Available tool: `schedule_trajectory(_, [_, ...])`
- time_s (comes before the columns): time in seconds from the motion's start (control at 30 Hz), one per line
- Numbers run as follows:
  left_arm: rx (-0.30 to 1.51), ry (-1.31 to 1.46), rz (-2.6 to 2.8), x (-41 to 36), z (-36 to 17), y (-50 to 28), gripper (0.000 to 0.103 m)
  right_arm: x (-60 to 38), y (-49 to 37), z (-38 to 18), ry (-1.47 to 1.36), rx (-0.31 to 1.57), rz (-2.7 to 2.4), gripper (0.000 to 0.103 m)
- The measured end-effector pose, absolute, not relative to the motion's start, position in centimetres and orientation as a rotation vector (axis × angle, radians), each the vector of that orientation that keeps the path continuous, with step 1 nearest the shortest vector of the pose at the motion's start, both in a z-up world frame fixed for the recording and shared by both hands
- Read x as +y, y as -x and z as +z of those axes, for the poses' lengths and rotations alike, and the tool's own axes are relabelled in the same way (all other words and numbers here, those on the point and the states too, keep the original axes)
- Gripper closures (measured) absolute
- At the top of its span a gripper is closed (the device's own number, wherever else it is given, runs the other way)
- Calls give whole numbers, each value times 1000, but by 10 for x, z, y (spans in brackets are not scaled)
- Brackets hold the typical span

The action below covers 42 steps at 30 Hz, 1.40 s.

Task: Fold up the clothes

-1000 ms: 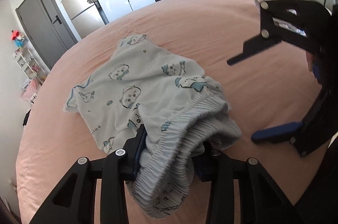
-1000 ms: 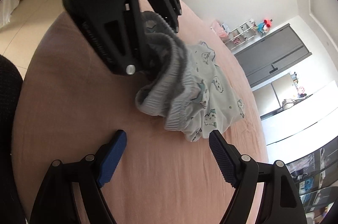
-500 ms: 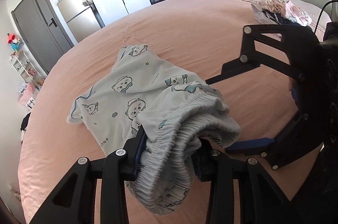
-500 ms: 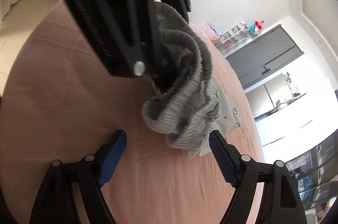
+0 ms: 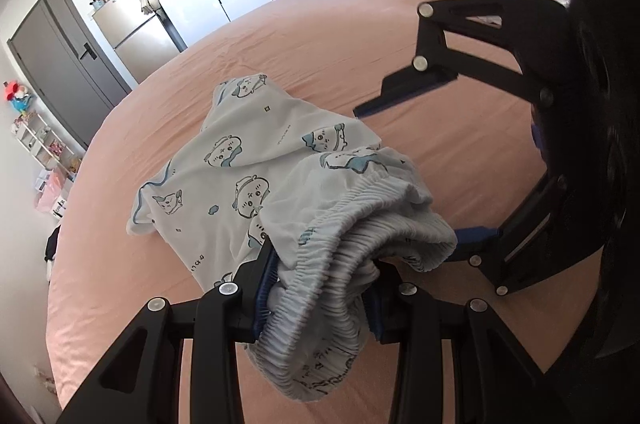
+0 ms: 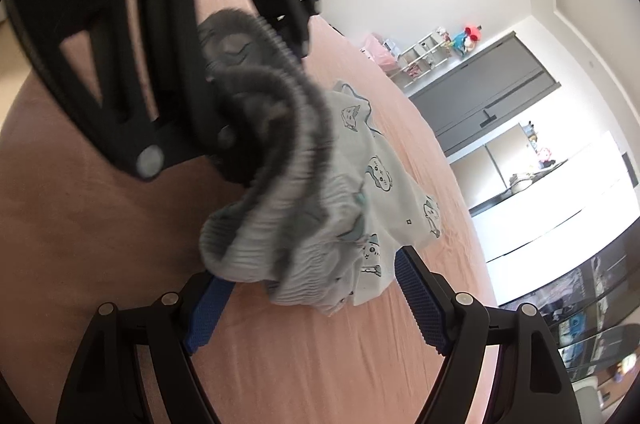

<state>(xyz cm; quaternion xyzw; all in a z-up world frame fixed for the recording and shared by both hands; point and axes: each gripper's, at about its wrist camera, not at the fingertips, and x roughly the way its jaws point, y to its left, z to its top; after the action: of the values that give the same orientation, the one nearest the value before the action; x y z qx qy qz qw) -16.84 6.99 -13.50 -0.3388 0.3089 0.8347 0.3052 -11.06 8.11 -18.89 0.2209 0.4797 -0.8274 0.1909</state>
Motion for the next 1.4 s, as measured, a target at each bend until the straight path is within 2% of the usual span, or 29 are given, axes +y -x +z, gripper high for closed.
schedule_trajectory(0.1, [825, 902, 2201, 69, -136, 167, 69, 82, 114, -185, -650, 1324, -2332, 28])
schedule_trajectory(0.13, [832, 901, 2201, 69, -135, 167, 69, 82, 115, -185, -660, 1324, -2338, 33])
schedule_trajectory(0.2, [844, 896, 2201, 68, -135, 166, 69, 83, 119, -185, -684, 1324, -2351, 50])
schedule_trajectory(0.23, [848, 894, 2198, 68, -134, 166, 68, 83, 120, -185, -692, 1326, -2359, 64])
schedule_trajectory(0.37, [901, 859, 2188, 68, -135, 160, 68, 83, 124, -182, -719, 1288, -2378, 70])
schedule_trajectory(0.5, [991, 862, 2164, 69, -145, 155, 65, 93, 120, -181, -762, 1237, -2372, 74])
schedule_trajectory(0.6, [991, 860, 2160, 65, -151, 150, 57, 98, 119, -177, -796, 1167, -2369, 75])
schedule_trajectory(0.67, [1001, 845, 2166, 62, -156, 147, 41, 102, 118, -175, -811, 1131, -2365, 75])
schedule_trajectory(0.77, [1034, 807, 2179, 60, -162, 143, 25, 109, 121, -171, -833, 1083, -2362, 77])
schedule_trajectory(0.8, [1050, 797, 2180, 60, -165, 143, 23, 104, 118, -171, -834, 1061, -2366, 77])
schedule_trajectory(1.13, [1123, 734, 2173, 60, -178, 141, 21, 109, 121, -157, -892, 878, -2393, 79])
schedule_trajectory(1.4, [1081, 739, 2205, 63, -182, 148, 19, 102, 129, -150, -881, 876, -2412, 79])
